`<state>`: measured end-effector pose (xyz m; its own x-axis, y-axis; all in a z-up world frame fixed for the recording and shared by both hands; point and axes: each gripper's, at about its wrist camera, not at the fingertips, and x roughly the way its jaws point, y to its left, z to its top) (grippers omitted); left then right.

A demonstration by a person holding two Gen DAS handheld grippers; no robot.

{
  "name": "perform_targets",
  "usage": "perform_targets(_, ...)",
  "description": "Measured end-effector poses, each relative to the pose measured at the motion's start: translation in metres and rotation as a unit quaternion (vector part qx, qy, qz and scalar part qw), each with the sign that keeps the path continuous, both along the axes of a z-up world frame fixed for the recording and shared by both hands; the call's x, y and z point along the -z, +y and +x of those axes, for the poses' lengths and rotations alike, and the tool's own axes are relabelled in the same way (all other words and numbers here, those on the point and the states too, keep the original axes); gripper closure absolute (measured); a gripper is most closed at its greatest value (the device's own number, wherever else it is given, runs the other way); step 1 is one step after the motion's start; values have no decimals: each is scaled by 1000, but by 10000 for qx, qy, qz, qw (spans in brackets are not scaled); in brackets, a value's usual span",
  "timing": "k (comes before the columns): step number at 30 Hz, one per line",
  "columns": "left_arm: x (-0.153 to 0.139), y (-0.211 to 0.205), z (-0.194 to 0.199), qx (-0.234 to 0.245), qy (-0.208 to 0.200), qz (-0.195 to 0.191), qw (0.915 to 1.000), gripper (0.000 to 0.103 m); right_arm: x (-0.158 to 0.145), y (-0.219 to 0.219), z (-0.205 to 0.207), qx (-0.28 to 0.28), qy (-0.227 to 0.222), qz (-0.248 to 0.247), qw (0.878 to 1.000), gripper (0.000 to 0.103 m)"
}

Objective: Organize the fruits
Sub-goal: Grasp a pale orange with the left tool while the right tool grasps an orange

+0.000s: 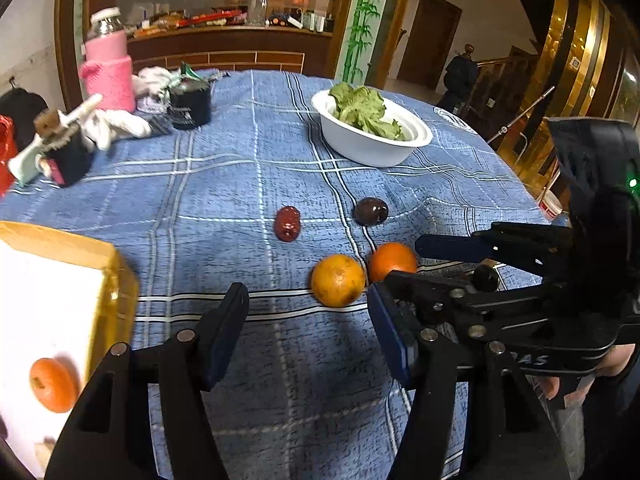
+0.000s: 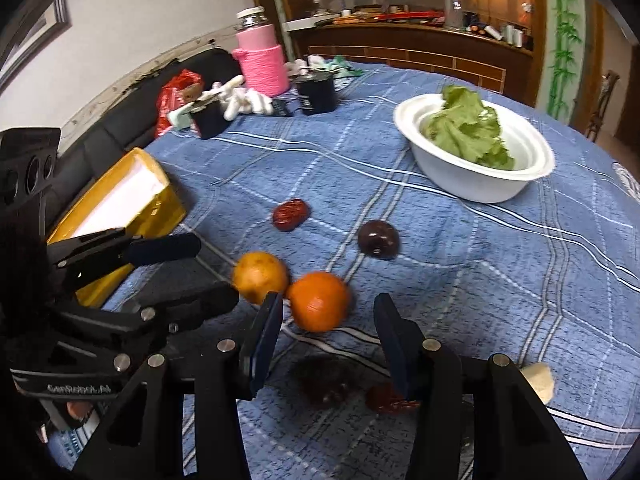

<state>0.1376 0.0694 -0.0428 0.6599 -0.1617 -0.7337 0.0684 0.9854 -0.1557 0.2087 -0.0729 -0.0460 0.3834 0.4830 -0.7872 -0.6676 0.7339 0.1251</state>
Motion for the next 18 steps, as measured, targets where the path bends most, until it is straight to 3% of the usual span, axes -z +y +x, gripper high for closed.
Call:
perform_targets(5,0,-7,-2,142,-24,161,9998,42,6,18,-5,-26,-271,-415,9988,52)
perform_targets(10,5,-8,6,153,52,73,9998,42,13,15,1,118,-209,-552,9982,54)
perform_targets(18,14,-9,17,77,164,18,9998,42,17,5,6,273,-111,-309,9991,66)
